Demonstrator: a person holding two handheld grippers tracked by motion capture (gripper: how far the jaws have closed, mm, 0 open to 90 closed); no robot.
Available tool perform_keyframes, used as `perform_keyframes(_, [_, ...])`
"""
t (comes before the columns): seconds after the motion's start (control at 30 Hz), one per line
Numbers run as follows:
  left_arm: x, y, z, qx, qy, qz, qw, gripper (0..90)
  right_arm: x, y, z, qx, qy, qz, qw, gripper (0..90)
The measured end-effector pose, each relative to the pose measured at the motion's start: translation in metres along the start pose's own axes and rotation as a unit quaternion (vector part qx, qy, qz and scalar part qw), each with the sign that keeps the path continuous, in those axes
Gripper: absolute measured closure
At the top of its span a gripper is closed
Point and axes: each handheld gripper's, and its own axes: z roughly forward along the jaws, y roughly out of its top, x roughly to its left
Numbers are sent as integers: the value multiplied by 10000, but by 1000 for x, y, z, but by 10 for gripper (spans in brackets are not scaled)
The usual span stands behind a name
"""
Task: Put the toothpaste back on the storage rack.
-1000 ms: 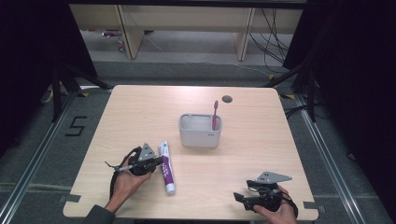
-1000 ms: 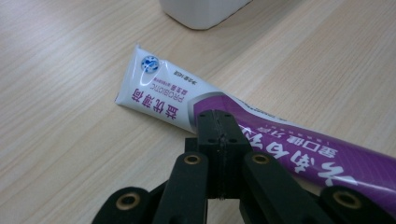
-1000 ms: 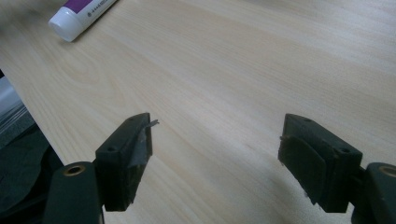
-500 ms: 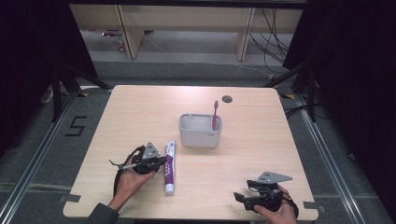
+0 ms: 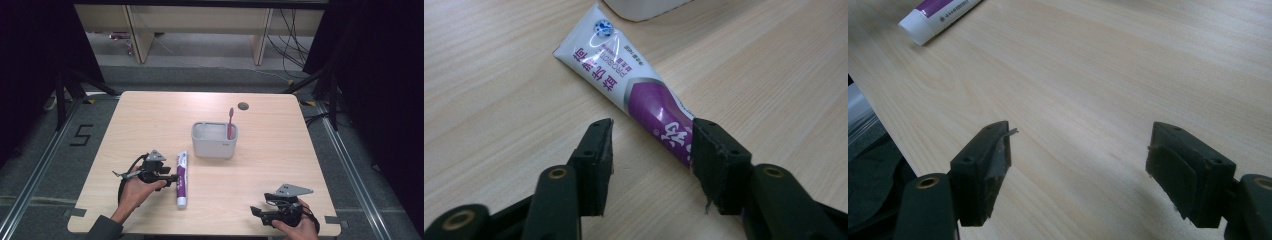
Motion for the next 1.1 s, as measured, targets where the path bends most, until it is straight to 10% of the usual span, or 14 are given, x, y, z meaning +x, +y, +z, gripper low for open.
perform_keyframes(0.5, [-6,12,12,404,-180,-335,9985,329,-1,0,0,-3,-10,-34,10000,260])
perform_keyframes(1.1, [-13,22,26,767,0,-154,9969,342,-1,0,-1,-33,-20,-30,10000,260])
